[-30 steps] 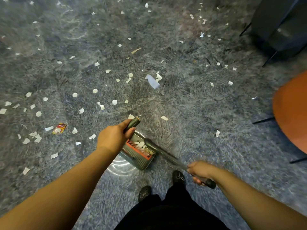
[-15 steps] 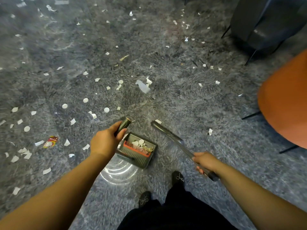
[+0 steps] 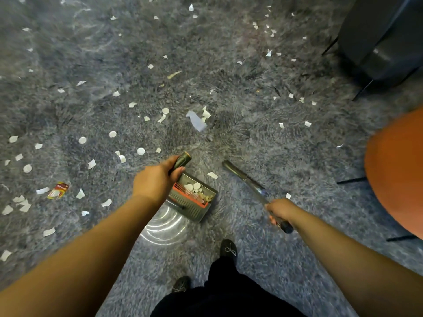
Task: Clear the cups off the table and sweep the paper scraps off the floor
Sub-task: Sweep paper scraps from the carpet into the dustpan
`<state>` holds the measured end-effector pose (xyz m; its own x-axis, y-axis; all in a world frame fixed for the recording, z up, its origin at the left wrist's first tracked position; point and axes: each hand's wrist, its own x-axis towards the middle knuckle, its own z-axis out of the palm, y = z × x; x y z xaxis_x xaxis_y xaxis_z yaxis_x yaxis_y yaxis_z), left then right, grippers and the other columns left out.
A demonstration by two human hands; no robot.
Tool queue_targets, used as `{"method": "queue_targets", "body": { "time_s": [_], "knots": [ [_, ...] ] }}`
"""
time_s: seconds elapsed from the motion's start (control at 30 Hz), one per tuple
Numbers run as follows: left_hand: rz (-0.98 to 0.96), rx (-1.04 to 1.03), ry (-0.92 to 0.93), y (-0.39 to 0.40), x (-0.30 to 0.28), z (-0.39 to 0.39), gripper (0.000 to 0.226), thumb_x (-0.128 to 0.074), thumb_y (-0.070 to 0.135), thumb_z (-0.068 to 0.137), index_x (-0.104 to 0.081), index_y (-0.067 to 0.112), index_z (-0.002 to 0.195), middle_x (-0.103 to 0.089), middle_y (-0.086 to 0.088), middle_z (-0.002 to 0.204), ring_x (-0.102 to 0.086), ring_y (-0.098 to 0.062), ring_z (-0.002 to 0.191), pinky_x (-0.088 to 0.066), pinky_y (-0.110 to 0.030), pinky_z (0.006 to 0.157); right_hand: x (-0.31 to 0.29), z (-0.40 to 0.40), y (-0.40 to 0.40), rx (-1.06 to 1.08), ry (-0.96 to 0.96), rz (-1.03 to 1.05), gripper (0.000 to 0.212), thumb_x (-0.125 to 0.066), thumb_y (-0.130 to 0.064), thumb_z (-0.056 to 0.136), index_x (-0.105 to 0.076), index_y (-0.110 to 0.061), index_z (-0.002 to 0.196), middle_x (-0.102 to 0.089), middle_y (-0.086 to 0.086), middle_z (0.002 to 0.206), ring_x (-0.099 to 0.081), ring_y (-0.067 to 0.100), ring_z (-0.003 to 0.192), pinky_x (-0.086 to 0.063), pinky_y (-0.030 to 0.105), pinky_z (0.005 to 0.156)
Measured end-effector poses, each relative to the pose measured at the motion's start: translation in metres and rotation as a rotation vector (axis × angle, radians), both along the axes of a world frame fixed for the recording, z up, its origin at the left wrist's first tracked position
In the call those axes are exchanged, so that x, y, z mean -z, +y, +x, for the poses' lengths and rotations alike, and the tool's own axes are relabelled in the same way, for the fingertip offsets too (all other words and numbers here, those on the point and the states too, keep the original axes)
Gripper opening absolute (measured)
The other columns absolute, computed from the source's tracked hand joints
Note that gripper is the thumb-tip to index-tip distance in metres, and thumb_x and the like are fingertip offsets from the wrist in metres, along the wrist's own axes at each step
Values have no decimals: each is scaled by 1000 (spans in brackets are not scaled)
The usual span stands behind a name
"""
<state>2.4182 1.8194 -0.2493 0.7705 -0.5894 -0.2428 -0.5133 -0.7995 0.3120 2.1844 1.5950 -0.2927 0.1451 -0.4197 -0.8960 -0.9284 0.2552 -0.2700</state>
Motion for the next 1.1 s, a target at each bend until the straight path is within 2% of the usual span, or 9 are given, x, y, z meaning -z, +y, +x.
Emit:
{"method": "queue_targets", "body": {
  "time_s": [0.17, 0.27, 0.33, 0.5, 0.63, 0.73, 0.83, 0.9, 1.1],
  "knots": [
    [-4, -17, -42, -20, -5, 9, 43, -47, 52, 95, -47, 42, 137, -70, -8, 89, -65, -30, 83, -37, -29, 59, 12, 18, -22, -73, 60, 56, 7, -45, -6, 99, -46, 1, 101, -46, 12, 63, -43, 21, 47, -35, 20, 34],
    [-11, -9, -72, -19, -3, 10, 43, -48, 52, 93, -49, 42, 135, -70, -8, 85, -65, -30, 78, -39, -29, 58, 22, 21, -21, -136, 83, 95, 16, -45, -3, 97, -51, 5, 109, -49, 14, 65, -46, 22, 48, -39, 23, 38],
    [-5, -10, -78, -20, 0, 9, 44, -48, 55, 93, -49, 43, 135, -71, -7, 87, -66, -31, 79, -43, -31, 59, 25, 22, -15, -154, 71, 129, 22, -44, -1, 97, -51, 6, 117, -49, 14, 66, -45, 21, 48, -38, 19, 35],
    [27, -11, -80, -36, -3, 6, 45, -46, 56, 93, -48, 42, 136, -71, -7, 87, -66, -31, 80, -40, -29, 57, 10, 20, -7, -210, 10, 188, 30, -47, -3, 96, -53, 3, 125, -49, 11, 62, -44, 12, 31, -37, 15, 33],
    [46, -17, -91, -45, -6, 9, 45, -46, 54, 94, -50, 37, 136, -70, -9, 85, -65, -32, 80, -41, -29, 57, -5, 18, -21, -146, -35, 196, 32, -48, -8, 98, -50, 4, 127, -46, 9, 60, -39, 10, 25, -31, 12, 32],
    [49, -11, -118, -47, -6, 10, 46, -46, 54, 94, -50, 36, 137, -71, -9, 85, -66, -32, 78, -43, -30, 58, -10, 10, -30, -110, -62, 162, 28, -49, -6, 98, -54, 2, 124, -47, 10, 60, -40, 9, 24, -31, 12, 31],
    [55, -9, -125, -49, -8, 7, 46, -47, 53, 94, -50, 35, 137, -71, -10, 87, -66, -32, 79, -39, -29, 57, -6, 2, -36, -127, -67, 127, 26, -49, -3, 96, -57, -2, 120, -49, 10, 61, -43, 10, 28, -34, 15, 33],
    [47, -4, -130, -50, -9, 3, 45, -48, 52, 94, -51, 35, 136, -71, -10, 87, -66, -32, 80, -36, -29, 57, 1, 0, -39, -129, -50, 105, 25, -50, -3, 95, -58, -2, 119, -50, 10, 62, -45, 15, 38, -37, 18, 35],
    [56, -5, -115, -42, -6, 0, 48, -45, 54, 94, -46, 37, 139, -70, -10, 88, -65, -31, 81, -36, -28, 57, 21, 5, -25, -226, 25, 72, 27, -48, 0, 95, -54, 5, 120, -53, 14, 71, -50, 21, 51, -41, 19, 35]
  ]
}}
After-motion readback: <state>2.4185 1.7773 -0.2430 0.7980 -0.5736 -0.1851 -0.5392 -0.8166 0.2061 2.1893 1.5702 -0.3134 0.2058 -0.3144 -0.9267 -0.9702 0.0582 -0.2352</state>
